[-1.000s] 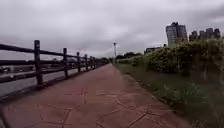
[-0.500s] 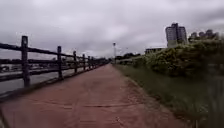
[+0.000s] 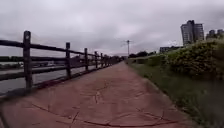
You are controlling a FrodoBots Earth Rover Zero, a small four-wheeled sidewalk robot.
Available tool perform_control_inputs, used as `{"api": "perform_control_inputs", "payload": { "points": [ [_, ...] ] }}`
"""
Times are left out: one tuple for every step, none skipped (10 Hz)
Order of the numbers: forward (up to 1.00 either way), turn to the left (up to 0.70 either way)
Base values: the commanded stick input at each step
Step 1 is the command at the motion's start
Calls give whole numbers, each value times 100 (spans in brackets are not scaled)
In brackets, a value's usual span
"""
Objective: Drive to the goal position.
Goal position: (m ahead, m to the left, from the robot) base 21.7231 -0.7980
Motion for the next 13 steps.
{"api": "perform_control_inputs", "payload": {
  "points": [
    [100, 0],
    [100, 0],
    [100, 0],
    [100, 0],
    [100, 0],
    [100, 0],
    [100, 0],
    [100, 0],
    [100, 0],
    [100, 0],
    [100, 0],
    [100, 0],
    [100, 0]
  ]
}}
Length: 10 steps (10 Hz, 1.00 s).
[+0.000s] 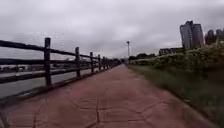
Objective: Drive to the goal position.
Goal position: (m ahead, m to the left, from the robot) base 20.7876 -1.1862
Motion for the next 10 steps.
{"api": "perform_control_inputs", "payload": {
  "points": [
    [100, 0],
    [100, 0],
    [100, 0],
    [100, 0],
    [100, 0],
    [100, 0],
    [100, 0],
    [100, 0],
    [100, 0],
    [100, 0]
  ]
}}
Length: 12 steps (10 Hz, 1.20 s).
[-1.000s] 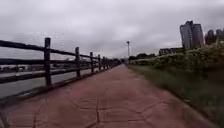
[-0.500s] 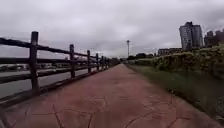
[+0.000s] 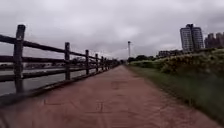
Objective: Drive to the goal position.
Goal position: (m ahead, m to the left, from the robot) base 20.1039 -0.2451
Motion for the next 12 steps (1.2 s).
{"api": "perform_control_inputs", "payload": {
  "points": [
    [100, 0],
    [100, 0],
    [100, 0],
    [100, 0],
    [100, 0],
    [100, 0],
    [100, 0],
    [100, 0],
    [100, 0],
    [100, 0],
    [100, 0],
    [100, 0]
  ]
}}
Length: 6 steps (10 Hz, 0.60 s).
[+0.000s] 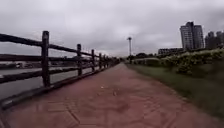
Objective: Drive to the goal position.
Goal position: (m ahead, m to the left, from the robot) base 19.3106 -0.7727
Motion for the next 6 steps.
{"api": "perform_control_inputs", "payload": {
  "points": [
    [100, 0],
    [100, 0],
    [100, 0],
    [100, 0],
    [100, 0],
    [100, 0]
  ]
}}
